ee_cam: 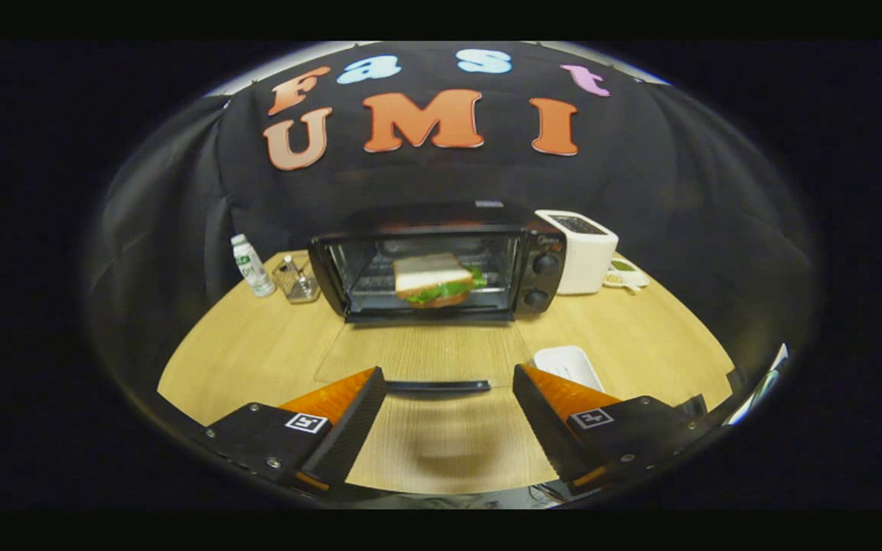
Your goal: Open the toaster oven, put the food inside, and close the toaster oven door.
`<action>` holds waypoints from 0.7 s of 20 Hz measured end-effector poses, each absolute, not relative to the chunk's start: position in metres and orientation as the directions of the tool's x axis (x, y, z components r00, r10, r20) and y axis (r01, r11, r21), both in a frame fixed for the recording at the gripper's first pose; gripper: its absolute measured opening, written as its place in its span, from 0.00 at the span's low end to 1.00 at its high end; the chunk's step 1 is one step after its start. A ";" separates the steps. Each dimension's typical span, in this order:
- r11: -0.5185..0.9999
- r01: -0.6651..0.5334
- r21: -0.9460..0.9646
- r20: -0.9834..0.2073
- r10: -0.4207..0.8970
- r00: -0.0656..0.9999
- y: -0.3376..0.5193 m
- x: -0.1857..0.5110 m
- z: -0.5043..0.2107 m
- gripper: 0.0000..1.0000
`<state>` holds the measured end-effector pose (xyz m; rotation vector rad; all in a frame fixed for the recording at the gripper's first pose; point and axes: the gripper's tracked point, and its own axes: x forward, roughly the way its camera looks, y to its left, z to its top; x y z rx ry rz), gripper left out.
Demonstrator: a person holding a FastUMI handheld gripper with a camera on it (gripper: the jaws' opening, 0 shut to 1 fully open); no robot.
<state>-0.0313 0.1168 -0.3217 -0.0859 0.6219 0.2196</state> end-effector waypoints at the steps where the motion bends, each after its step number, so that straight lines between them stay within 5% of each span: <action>1: 0.971 -0.238 -0.021 -0.614 0.176 0.770 0.117 -0.038 -0.337 0.99; 14: 0.943 -0.331 -0.035 -0.746 0.195 0.636 0.160 -0.027 -0.423 1.00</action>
